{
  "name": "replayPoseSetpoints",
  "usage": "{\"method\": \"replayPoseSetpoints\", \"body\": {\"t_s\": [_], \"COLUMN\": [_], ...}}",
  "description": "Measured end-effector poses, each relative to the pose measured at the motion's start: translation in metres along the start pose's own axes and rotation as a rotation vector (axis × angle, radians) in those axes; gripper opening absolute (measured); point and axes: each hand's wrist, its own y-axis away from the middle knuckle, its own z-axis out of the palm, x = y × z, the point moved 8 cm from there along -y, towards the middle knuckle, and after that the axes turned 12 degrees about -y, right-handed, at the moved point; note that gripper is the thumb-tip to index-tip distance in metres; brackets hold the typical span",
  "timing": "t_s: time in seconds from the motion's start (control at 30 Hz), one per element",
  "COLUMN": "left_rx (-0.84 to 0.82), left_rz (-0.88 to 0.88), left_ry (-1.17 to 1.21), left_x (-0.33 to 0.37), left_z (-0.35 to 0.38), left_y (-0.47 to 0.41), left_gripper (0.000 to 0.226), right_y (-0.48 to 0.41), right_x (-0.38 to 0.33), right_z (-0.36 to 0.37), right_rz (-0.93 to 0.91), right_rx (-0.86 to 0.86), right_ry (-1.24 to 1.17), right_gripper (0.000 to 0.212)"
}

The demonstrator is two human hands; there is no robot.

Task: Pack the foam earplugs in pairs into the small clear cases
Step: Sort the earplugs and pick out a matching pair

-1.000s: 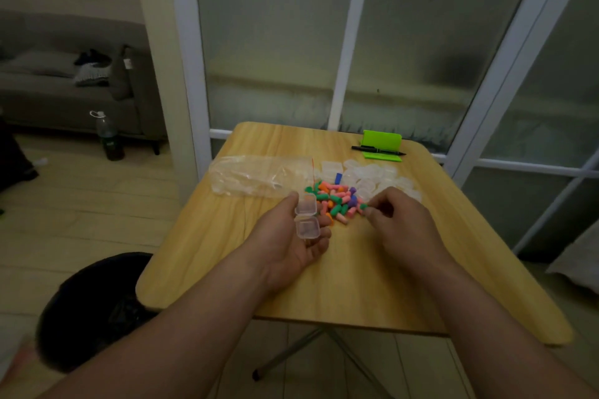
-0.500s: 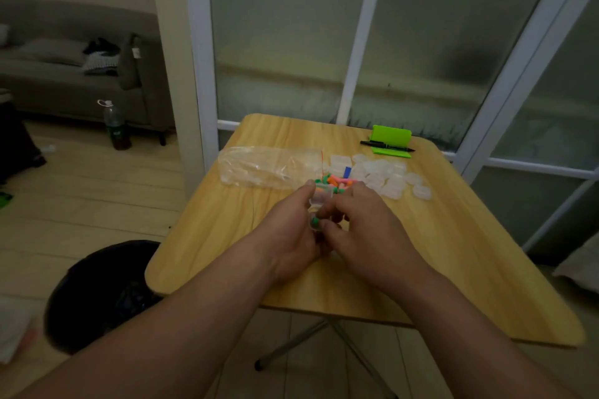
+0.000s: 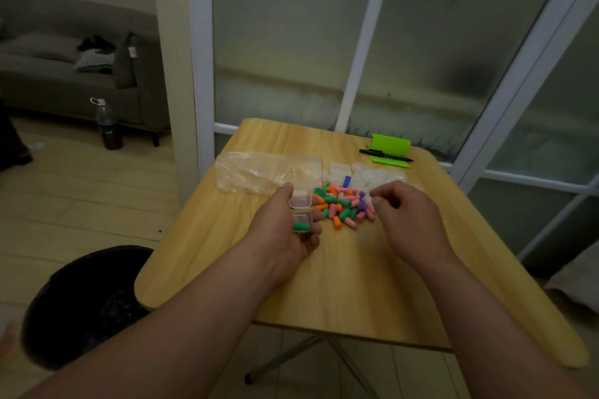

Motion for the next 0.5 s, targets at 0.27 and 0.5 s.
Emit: {"method": "replayPoseSetpoints", "body": {"t_s": [0.27, 0.5], "left_rx": [0.003, -0.006], "left_rz": [-0.024, -0.017], "left_ry": [0.029, 0.022], "left_x": [-0.001, 0.001], "left_z": [0.001, 0.002], "left_y": [0.003, 0.004], "left_gripper": [0.051, 0.05], "right_y": [-0.006, -0.009], "right_x": [-0.004, -0.001], "right_z": [0.033, 0.042], "right_rz": [-0.035, -0.004], "right_rx": [-0.02, 0.018], "right_ry": [0.229, 0.269], "right_gripper": [0.014, 0.004]}}
